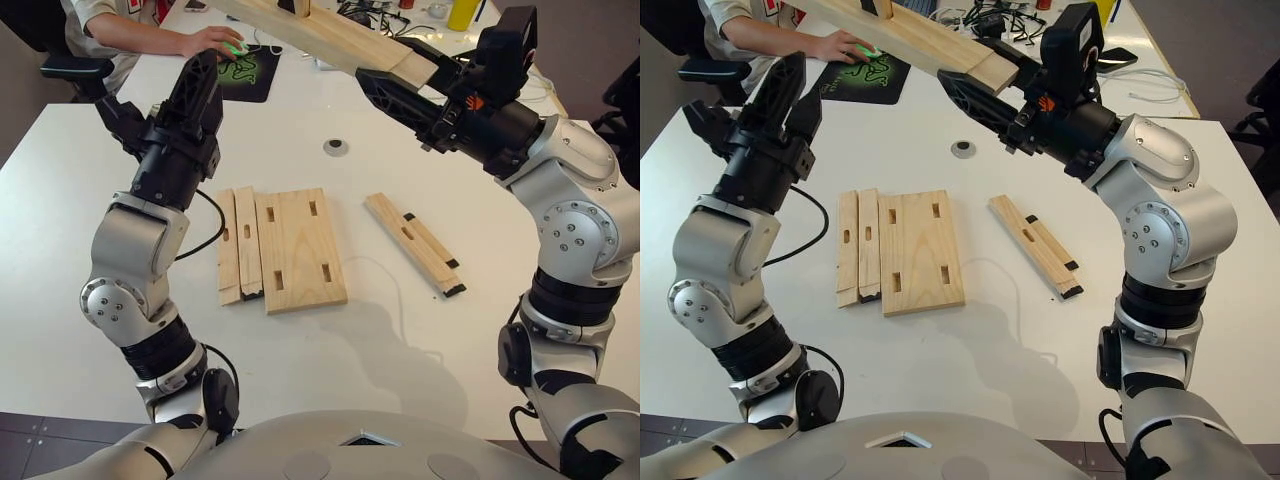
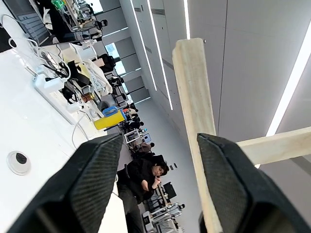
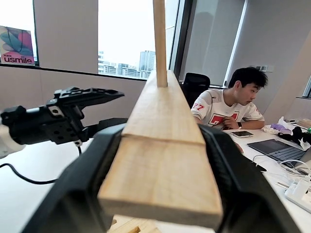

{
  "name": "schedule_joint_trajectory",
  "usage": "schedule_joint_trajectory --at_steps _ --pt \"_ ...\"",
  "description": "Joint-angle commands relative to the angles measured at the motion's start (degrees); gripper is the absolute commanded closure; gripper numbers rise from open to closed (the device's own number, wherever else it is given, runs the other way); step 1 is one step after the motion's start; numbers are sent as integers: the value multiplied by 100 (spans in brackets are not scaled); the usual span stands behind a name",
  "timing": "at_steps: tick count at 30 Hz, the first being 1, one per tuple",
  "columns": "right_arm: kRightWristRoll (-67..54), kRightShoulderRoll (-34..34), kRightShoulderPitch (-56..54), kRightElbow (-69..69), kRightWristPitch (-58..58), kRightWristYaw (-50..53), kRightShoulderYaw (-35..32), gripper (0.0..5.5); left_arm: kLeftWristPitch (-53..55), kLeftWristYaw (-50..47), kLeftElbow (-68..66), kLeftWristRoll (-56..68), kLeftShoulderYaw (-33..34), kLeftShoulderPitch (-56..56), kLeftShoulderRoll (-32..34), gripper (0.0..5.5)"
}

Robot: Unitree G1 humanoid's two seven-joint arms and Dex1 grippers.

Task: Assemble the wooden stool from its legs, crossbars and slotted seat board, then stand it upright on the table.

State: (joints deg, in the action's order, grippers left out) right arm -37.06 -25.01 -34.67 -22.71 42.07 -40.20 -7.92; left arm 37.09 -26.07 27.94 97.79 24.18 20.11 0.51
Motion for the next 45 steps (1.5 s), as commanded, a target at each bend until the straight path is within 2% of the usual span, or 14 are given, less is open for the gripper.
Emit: schedule_joint_trajectory --at_steps 1,7,17,37,45 --pt "-110 -168 126 66 -103 -203 48 343 -356 -139 207 452 -251 56 188 203" --pt "-245 -320 184 39 -99 -459 121 343 -760 -103 198 748 -505 -42 411 113" --pt "-419 -433 38 107 -158 -733 208 343 -1072 -13 131 807 -855 -293 565 113" --pt "-417 -563 76 208 -307 -994 404 343 -1488 134 200 673 -1011 -426 721 414" --pt "-122 -612 184 275 -584 -1059 670 343 -1646 134 194 568 -1037 -387 696 425"
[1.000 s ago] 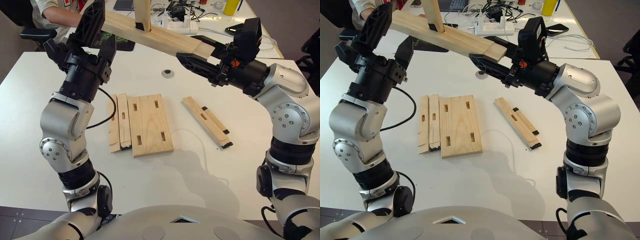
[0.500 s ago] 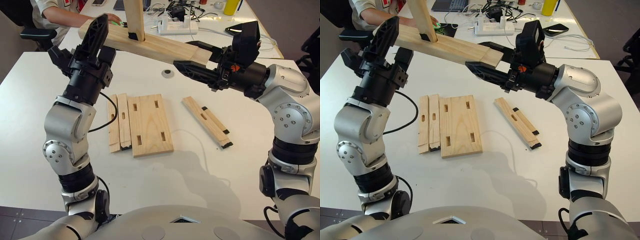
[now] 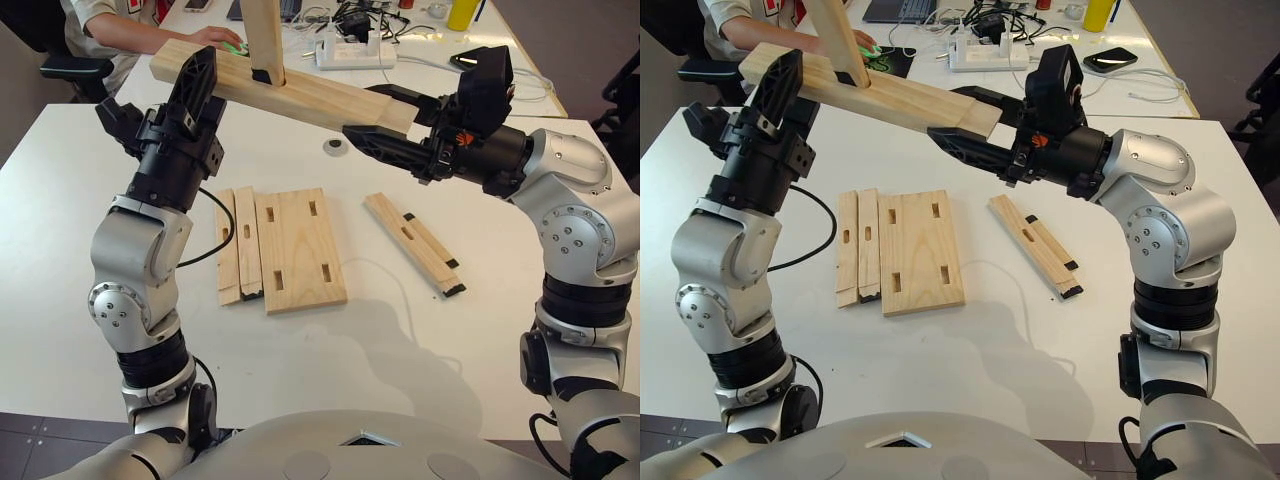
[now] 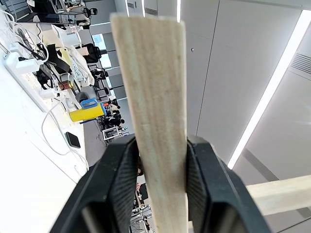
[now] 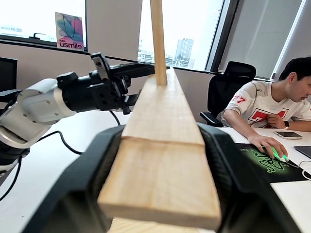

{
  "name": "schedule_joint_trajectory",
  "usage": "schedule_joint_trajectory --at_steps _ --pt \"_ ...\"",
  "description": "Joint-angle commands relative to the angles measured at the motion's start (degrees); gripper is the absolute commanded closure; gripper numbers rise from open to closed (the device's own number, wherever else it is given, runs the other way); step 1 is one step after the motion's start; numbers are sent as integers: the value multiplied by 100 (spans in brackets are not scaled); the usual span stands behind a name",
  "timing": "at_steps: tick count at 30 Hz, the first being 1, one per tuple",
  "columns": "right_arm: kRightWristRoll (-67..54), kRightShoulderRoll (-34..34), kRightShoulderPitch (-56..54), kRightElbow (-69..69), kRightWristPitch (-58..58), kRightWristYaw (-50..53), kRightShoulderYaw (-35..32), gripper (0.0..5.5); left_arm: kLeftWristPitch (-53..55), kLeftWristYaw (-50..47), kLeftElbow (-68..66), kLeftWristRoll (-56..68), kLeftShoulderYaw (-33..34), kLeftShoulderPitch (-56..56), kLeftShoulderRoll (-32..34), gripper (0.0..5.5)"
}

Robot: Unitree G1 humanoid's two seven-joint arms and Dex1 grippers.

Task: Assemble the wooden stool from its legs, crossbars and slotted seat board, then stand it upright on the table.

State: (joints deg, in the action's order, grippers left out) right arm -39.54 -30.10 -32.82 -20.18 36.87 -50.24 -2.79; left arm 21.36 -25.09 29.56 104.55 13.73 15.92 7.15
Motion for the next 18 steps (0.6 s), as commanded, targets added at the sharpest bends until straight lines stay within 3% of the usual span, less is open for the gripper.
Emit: schedule_joint_trajectory --at_steps 1,18 --pt "170 -117 17 20 -93 -73 199 343 -93 42 38 -124 3 41 29 427" --pt "339 -197 71 195 -343 -157 361 343 -187 71 -50 -432 -10 34 4 436"
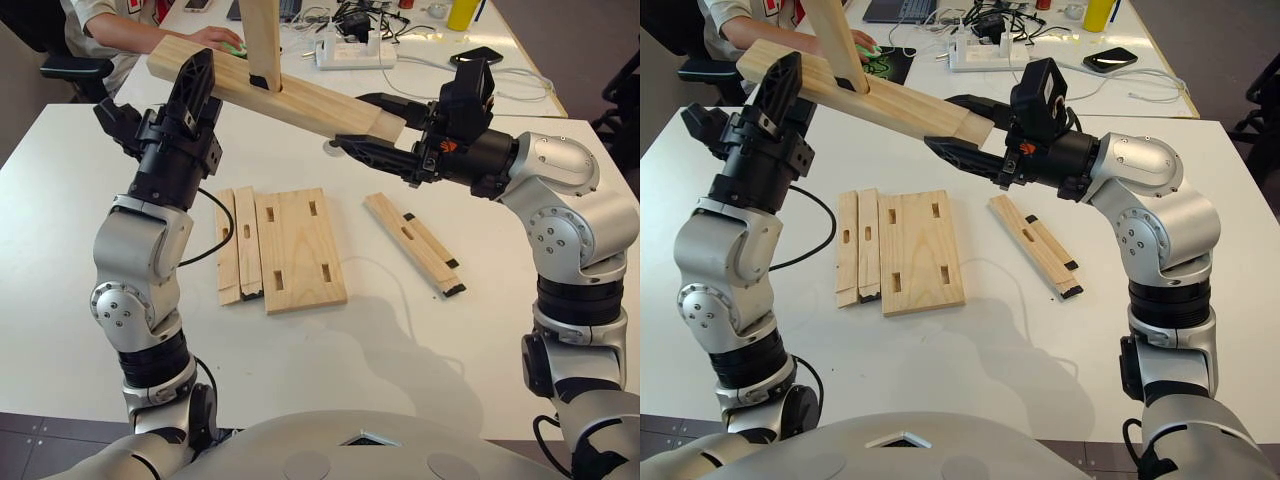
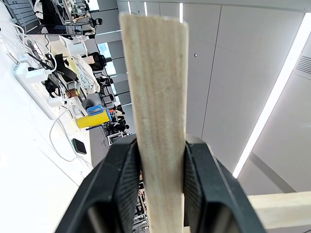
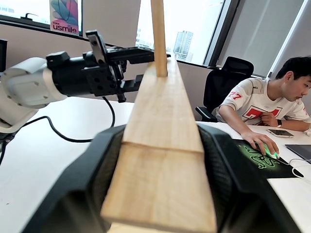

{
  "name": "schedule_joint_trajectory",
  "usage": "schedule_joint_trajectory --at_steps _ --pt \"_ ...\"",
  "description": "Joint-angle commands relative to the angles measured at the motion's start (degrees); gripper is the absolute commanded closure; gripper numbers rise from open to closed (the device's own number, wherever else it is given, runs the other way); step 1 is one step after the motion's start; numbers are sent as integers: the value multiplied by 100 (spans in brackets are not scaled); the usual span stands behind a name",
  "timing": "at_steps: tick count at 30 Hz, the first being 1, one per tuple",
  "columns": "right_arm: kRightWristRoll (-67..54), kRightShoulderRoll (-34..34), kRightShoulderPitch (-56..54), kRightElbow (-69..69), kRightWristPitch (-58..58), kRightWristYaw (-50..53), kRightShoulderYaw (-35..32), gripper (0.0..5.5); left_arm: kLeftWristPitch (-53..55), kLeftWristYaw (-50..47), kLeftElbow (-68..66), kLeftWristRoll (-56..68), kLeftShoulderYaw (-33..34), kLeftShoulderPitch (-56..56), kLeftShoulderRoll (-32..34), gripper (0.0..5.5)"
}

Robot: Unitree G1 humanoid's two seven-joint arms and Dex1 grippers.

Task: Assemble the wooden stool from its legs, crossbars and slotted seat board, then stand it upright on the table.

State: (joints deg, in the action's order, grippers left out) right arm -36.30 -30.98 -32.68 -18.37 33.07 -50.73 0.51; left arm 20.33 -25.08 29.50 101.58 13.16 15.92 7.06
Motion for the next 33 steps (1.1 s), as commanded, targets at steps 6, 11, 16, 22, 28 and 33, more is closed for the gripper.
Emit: schedule_joint_trajectory --at_steps 6,11,16,22,28,33 --pt "-35 -123 37 29 63 -117 14 343 -87 80 -49 -211 36 10 6 436" --pt "-63 -119 10 56 81 -114 3 343 -105 76 -60 -256 40 -16 -12 436" --pt "-141 -107 -20 68 163 -99 -22 259 -111 78 -78 -322 28 -59 -23 444" --pt "-301 -40 -113 105 307 -18 -125 225 -100 96 -68 -401 23 -94 -22 444" --pt "-1231 140 -673 679 1039 460 -830 225 123 253 -81 -938 44 -293 340 444" --pt "-830 242 -1152 2234 921 1454 -1288 225 202 -5 336 -1237 191 -306 726 444"
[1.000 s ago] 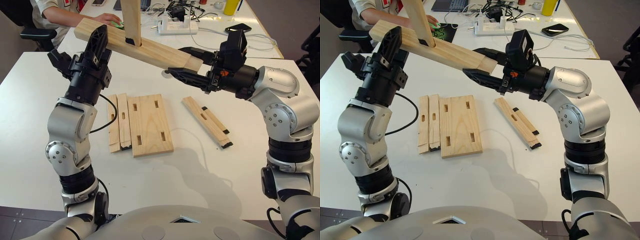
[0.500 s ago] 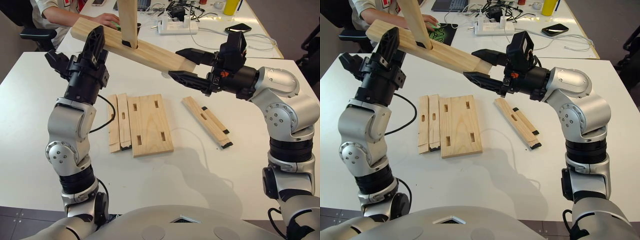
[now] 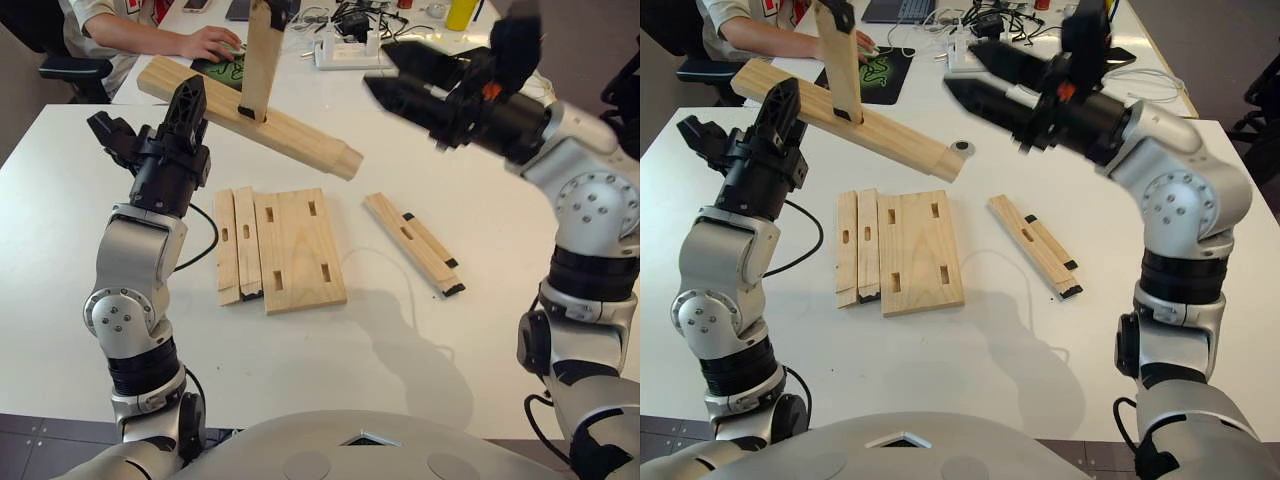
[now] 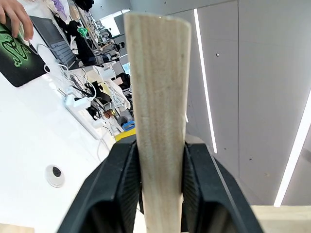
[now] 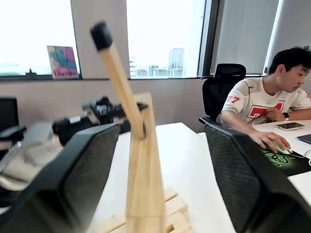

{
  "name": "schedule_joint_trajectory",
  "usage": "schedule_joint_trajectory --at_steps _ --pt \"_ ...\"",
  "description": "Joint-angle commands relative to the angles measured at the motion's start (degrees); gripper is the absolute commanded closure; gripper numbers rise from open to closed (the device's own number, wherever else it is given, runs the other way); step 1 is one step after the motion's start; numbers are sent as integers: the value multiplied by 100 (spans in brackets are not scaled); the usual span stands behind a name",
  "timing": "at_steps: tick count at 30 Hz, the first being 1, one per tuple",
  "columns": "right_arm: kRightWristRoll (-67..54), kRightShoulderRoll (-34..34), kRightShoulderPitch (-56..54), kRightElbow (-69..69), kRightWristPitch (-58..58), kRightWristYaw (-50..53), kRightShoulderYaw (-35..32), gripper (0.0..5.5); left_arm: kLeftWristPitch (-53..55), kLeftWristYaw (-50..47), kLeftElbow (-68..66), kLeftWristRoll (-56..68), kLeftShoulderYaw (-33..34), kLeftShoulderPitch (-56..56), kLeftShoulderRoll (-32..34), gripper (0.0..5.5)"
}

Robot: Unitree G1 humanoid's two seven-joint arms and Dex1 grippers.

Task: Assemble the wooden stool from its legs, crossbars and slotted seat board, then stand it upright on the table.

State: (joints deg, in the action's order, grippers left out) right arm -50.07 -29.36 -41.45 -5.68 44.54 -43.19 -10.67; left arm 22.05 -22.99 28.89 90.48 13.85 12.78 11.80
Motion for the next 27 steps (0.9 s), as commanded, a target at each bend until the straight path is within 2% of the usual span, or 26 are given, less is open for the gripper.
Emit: schedule_joint_trajectory --at_steps 1,5,11,15,18,21,24,27 --pt "988 51 -247 1217 -503 939 -25 225 32 -311 502 -117 157 21 323 444" --pt "2300 22 487 1186 -1468 1247 590 225 397 -1018 874 -221 194 46 1048 444" --pt "2812 349 1381 424 -1809 2107 321 225 1214 -1880 1239 -75 15 -193 2214 444" --pt "3529 861 2366 -524 -2340 3056 459 225 1698 -1874 1266 -26 -252 -240 2760 444" --pt "4266 1386 2875 -838 -2885 4038 473 225 1817 -2002 1487 -117 -466 -464 2873 444" --pt "4678 1813 3110 -935 -3184 4575 582 225 1778 -2104 1668 -215 -554 -788 2835 444" --pt "4662 2040 3182 -932 -3383 4516 726 225 1716 -2162 1852 -526 -605 -1053 2768 444" --pt "4170 2177 3167 -986 -3440 4036 781 225 1558 -2055 1978 -1126 -663 -1211 2561 444"
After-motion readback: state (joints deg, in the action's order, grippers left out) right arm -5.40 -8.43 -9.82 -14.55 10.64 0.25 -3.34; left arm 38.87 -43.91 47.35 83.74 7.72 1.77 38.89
